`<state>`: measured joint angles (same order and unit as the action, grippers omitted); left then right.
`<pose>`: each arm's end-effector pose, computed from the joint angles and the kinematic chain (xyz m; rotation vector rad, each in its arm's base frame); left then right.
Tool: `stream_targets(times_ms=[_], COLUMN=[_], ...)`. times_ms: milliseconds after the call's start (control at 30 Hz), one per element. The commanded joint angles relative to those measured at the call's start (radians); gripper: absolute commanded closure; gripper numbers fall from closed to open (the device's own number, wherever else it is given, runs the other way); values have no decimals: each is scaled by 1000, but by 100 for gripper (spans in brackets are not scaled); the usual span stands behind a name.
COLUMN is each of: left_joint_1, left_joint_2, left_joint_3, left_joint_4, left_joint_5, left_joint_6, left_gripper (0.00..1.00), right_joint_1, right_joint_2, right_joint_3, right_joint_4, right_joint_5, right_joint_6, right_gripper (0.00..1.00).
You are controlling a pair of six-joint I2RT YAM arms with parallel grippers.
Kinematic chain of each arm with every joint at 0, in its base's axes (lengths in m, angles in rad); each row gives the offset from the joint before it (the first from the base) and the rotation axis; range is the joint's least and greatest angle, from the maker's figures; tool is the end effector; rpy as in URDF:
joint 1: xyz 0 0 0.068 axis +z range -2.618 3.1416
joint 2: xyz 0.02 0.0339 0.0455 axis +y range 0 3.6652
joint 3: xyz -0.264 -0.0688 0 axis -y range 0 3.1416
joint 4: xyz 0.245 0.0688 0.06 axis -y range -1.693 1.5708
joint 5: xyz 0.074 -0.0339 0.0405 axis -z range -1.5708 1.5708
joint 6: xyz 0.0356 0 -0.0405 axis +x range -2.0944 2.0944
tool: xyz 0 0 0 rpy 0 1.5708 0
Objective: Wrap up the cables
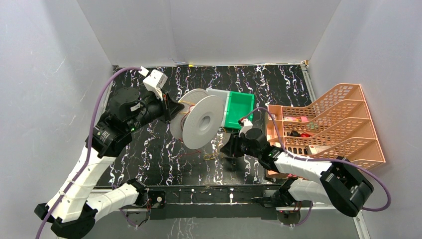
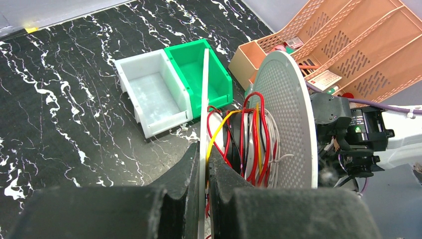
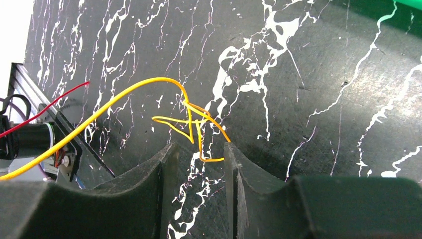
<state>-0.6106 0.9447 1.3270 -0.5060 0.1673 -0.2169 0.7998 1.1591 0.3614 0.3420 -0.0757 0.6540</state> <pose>0.1428 -0.1072 0.4610 0.4684 1.6875 -0.7544 0.1561 0.1645 0.1738 -0.2093 2.1622 0.9613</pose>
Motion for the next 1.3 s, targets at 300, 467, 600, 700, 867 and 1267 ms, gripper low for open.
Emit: stream_targets(times_ms=[300,467,600,700,867,1267], left_joint_1=[3,3,2,2,3,3], left_joint_2=[-19,-21,-18,-4,69,234], left_joint_3=[48,45,46,58,113,141], left_joint_4=[69,68,64,46,8,59], left_joint_5=[-5,-17,-49,-129,-282,-555], left_joint_6=[-16,-17,-34,-63,-89,-80], left_gripper=[100,100,100,100,100,100], right_joint_1=[4,5,6,6,13,281], right_joint_2=[102,111,75,31,-57,-241], right_joint_3=[8,8,1,4,8,39], right_joint_4=[137,131,107,65,-36,-147], right_joint_5=[-21,-8,15,29,12,-1], right_joint_6=[47,54,60,50,21,-56], right_gripper=[59,82,100,100,100,100])
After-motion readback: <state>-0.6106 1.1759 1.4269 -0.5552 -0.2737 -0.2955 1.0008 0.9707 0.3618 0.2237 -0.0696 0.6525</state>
